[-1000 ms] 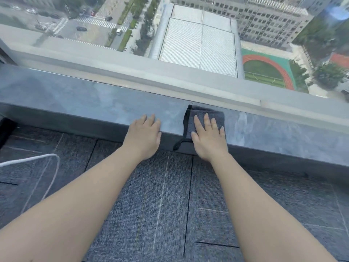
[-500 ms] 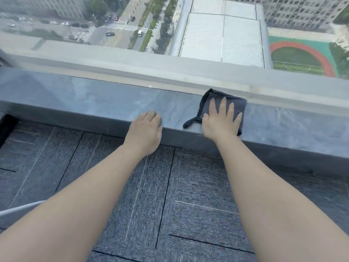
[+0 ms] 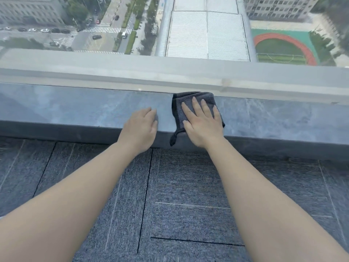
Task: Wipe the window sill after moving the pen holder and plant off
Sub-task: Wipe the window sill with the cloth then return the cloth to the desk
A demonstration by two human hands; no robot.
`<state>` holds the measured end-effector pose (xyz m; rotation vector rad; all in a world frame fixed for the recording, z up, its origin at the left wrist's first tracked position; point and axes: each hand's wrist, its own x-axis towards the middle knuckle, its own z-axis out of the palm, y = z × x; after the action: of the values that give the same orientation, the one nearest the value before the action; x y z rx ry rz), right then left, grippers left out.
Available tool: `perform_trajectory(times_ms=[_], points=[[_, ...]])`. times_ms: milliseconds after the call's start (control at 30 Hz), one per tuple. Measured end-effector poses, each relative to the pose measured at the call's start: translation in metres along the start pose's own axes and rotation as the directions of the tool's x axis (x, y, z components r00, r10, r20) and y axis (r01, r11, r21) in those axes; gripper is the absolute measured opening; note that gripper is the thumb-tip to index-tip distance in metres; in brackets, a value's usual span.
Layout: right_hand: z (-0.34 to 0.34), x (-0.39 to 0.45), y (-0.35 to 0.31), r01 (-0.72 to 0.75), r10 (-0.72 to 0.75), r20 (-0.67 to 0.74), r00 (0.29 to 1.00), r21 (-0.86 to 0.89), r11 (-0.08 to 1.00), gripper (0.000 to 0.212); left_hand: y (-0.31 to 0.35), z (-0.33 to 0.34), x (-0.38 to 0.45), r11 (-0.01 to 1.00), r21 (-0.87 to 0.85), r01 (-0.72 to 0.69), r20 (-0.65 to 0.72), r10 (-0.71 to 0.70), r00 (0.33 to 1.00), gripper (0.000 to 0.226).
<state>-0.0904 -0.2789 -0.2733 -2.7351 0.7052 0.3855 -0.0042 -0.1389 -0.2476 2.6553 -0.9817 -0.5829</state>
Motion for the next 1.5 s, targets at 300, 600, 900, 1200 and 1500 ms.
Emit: perform_trajectory(times_ms=[300,600,900,1200,1500], points=[[-0.009,-0.028,0.090,-0.331,0.332,-0.034,0.943,0.043,0.943,0.055,0.062,0.026,0.019,0.987,0.065,-0.147,0.035,0.145,0.989,0.044],[-0.018,-0.005,0.086,-0.424,0.428,-0.019,0.904,0.096,0.900,0.056,0.071,0.031,0.018,0.991,0.095,-0.095,0.091,0.086,0.992,0.048],[-0.016,-0.053,0.095,-0.117,0.109,0.141,0.984,0.049,0.992,0.056,0.106,0.027,0.009,0.991,0.064,-0.117,0.189,0.103,0.976,0.042],[-0.038,-0.035,0.130,-0.566,0.552,0.141,0.822,0.096,0.819,0.057,0.114,0.030,0.046,0.955,0.051,-0.294,0.271,0.270,0.924,0.049],[-0.030,-0.032,0.094,-0.327,0.311,0.132,0.941,0.131,0.936,0.057,0.117,0.035,0.052,0.938,0.080,-0.337,0.291,0.301,0.908,0.049]])
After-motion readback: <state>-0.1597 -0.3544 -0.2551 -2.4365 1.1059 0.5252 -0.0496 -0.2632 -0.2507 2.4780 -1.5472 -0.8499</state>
